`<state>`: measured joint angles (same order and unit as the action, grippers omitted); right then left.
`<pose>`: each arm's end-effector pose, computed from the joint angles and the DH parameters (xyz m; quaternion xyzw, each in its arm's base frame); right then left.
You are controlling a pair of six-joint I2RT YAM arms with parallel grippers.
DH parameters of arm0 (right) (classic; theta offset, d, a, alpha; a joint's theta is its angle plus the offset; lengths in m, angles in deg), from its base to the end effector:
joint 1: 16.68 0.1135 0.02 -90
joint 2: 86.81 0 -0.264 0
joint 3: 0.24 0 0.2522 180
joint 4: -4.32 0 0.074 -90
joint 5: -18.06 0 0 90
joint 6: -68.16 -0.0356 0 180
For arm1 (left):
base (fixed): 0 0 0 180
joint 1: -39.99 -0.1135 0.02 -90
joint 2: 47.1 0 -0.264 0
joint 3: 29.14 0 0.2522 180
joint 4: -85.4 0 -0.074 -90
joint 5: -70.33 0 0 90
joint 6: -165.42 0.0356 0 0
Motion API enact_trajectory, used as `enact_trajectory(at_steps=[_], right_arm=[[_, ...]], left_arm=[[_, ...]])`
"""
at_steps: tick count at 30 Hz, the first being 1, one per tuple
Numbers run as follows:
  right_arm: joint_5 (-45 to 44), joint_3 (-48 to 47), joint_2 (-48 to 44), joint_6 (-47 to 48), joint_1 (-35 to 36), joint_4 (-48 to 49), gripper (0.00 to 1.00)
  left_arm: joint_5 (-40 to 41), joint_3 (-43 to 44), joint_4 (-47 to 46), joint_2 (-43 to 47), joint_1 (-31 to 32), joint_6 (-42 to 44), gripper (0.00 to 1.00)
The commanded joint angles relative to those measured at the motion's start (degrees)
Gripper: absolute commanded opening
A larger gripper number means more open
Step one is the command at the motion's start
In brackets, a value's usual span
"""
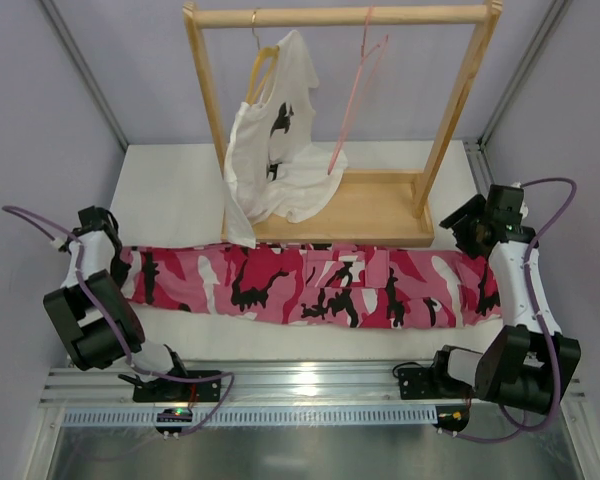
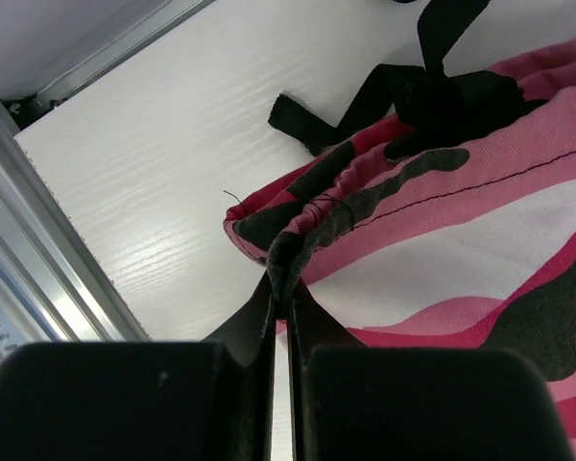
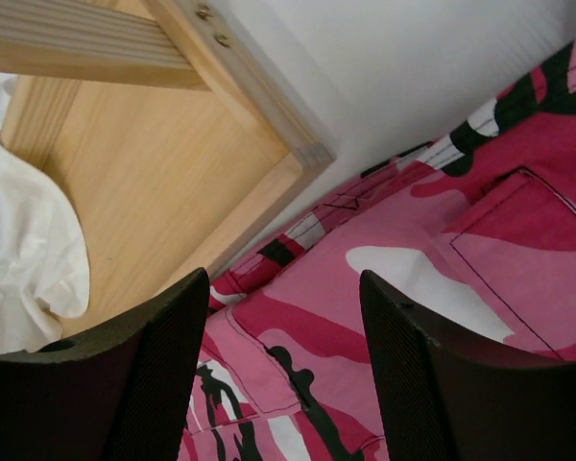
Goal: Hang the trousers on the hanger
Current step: Fold the trousers
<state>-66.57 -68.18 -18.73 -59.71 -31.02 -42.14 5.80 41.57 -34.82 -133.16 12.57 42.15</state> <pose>0.2419 -0.0584 0.2783 0.3928 0.8411 0.1179 0.3527 0.2347 0.1390 0.2075 -0.5133 0.8203 0.2119 0.1372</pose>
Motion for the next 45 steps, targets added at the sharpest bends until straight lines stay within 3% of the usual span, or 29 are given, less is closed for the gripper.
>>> enact_trajectory(at_steps=[1,5,7,8,9,11,12,13,16,19,20,21,22,23,26,28,31,32,33,34,37,41,43,45], right_arm=[[-5.09,-3.66,1.62,-3.71,0.11,-5.17,0.67],[-14.12,-6.73,3.99,-7.20,-0.06,-10.16,0.67],[-17.56,-10.75,7.23,-9.23,-0.15,-16.66,0.67],[-18.63,-12.08,8.55,-10.11,-0.15,-18.95,0.66],[-19.68,-13.32,9.70,-10.47,-0.15,-22.02,0.65],[-19.43,-15.87,13.30,-10.12,-0.15,-23.88,0.63],[-18.73,-16.31,14.36,-9.34,-0.15,-24.41,0.61],[-18.46,-16.58,15.59,-9.07,-0.15,-24.33,0.60],[-19.25,-16.58,17.00,-9.50,-0.06,-24.42,0.58],[-18.30,-16.23,17.09,-6.89,0.37,-22.67,0.58],[-16.72,-15.79,16.48,-4.35,1.33,-21.01,0.58],[-13.57,-14.05,15.78,-1.19,1.86,-15.42,0.58],[-6.67,-12.64,14.82,3.19,2.74,-11.80,0.58],[-2.86,-11.06,11.76,8.20,3.62,-8.63,0.58],[4.62,-3.50,5.25,11.05,7.31,1.92,0.60],[5.70,0.27,-0.12,11.93,11.78,7.56,0.61],[9.81,2.74,-2.24,16.50,17.75,13.53,0.62],[14.36,3.71,-2.33,17.64,18.12,16.33,0.62],[26.33,7.12,-2.51,19.04,18.48,25.32,0.62],[29.76,8.80,-2.86,19.49,19.61,29.76,0.62],[27.42,9.79,-0.42,22.04,21.20,32.36,0.62],[24.70,6.02,5.83,26.96,21.81,25.96,0.62],[15.59,2.25,9.60,21.73,22.17,23.15,0.60],[7.68,-3.80,12.25,12.17,22.26,14.46,0.56]], left_arm=[[0.63,1.41,1.09,2.65,-2.02,2.42,0.00],[0.10,1.59,0.83,2.66,-7.10,4.18,0.01],[0.10,2.29,1.44,2.04,-8.61,3.75,0.10],[-0.25,3.16,2.14,1.95,-9.05,2.35,0.16],[-0.60,3.69,2.41,2.21,-9.23,1.73,0.36],[-2.44,5.36,2.58,3.61,-9.06,1.11,0.48],[-2.71,6.85,2.76,4.32,-8.88,1.02,0.67],[-3.23,7.73,2.85,5.02,-8.88,1.02,0.75],[-6.21,9.50,2.06,9.14,-8.62,0.67,0.77],[-20.33,7.05,-4.34,13.89,-6.69,0.41,0.75],[-29.69,5.47,-6.88,14.77,-3.46,-0.12,0.75],[-32.04,3.45,-10.30,15.48,-0.99,-1.60,0.75],[-32.50,3.26,-10.51,15.22,1.81,-2.05,0.75],[-31.03,3.17,-10.42,14.79,8.54,-2.49,0.75],[-27.67,0.55,-12.43,13.46,17.11,-5.47,0.75],[-35.88,-4.02,-18.66,13.38,18.01,-8.19,0.74],[-37.17,-9.30,-23.86,11.72,19.16,-11.20,0.75],[-36.64,-10.53,-24.31,10.92,19.16,-11.89,0.76],[-36.55,-10.89,-24.92,10.13,18.98,-12.33,0.78],[-37.59,-10.98,-25.10,9.08,18.90,-12.60,0.78],[-38.13,-11.42,-25.71,6.00,18.89,-14.18,0.78],[-34.11,-11.69,-24.23,1.44,17.40,-15.59,0.80],[-32.60,-10.81,-22.21,-0.15,16.17,-16.03,0.79],[-31.54,-10.46,-21.24,-1.65,15.03,-16.38,0.79]])
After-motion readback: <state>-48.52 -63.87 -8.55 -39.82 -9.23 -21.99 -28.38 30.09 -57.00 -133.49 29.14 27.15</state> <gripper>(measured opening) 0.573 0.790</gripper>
